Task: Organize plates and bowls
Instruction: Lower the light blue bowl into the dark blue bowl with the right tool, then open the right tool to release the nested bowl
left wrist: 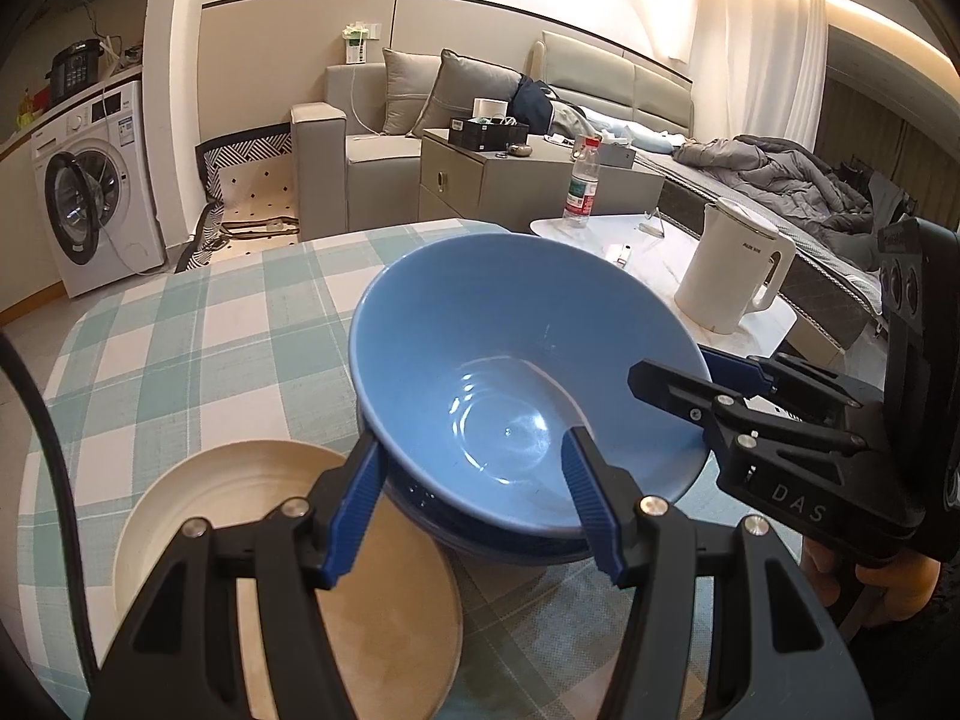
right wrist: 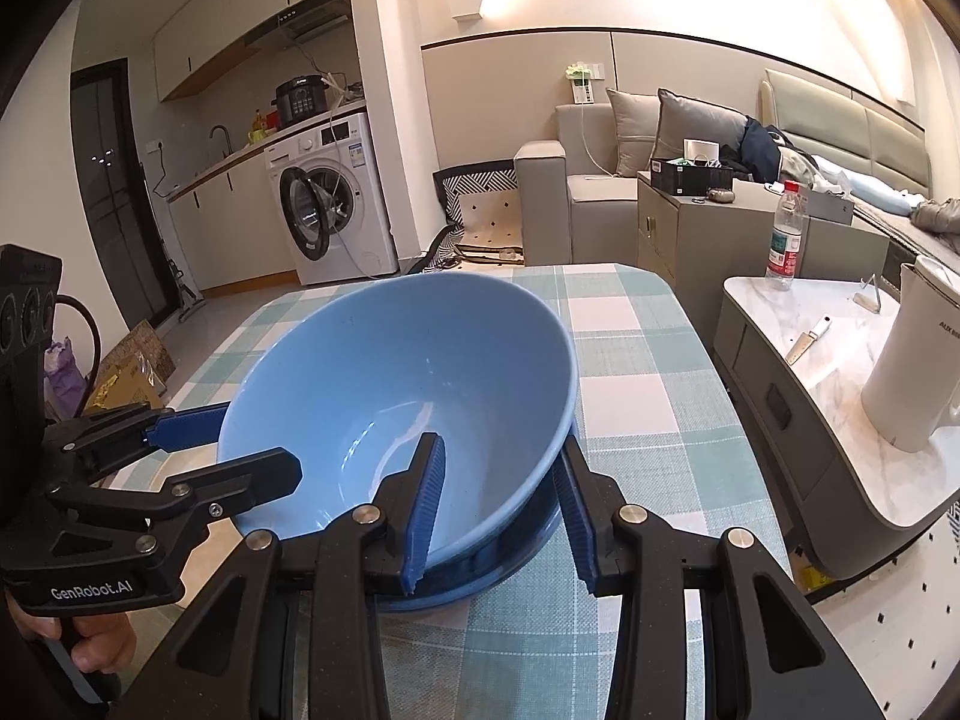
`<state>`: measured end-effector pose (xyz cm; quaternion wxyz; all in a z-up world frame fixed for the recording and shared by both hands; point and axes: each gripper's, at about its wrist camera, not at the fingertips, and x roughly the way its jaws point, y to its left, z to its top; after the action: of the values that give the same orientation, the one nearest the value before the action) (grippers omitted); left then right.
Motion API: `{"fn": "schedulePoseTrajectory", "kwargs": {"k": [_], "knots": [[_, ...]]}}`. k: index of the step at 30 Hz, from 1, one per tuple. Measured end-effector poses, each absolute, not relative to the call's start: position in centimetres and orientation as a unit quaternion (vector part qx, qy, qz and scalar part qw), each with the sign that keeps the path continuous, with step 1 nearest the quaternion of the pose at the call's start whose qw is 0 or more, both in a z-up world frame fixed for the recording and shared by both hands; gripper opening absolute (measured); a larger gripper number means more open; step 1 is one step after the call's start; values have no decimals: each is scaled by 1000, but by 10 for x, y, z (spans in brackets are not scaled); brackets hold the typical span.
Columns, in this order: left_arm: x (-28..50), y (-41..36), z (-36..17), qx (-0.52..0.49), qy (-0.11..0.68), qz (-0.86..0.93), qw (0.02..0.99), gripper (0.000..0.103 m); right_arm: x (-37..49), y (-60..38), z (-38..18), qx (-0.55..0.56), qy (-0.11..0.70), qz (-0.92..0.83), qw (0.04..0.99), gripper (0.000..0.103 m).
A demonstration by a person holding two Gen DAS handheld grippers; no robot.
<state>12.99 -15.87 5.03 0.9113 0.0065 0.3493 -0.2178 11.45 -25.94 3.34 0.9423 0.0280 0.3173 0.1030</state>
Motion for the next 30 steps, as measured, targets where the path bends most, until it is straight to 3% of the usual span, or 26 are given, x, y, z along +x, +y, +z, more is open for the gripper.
{"fn": "schedulePoseTrajectory", "kwargs": {"k": [30], "knots": [[130,-176,33,69,344,-190,917,60,112,-247,11,-23,309,84,947,43]]}}
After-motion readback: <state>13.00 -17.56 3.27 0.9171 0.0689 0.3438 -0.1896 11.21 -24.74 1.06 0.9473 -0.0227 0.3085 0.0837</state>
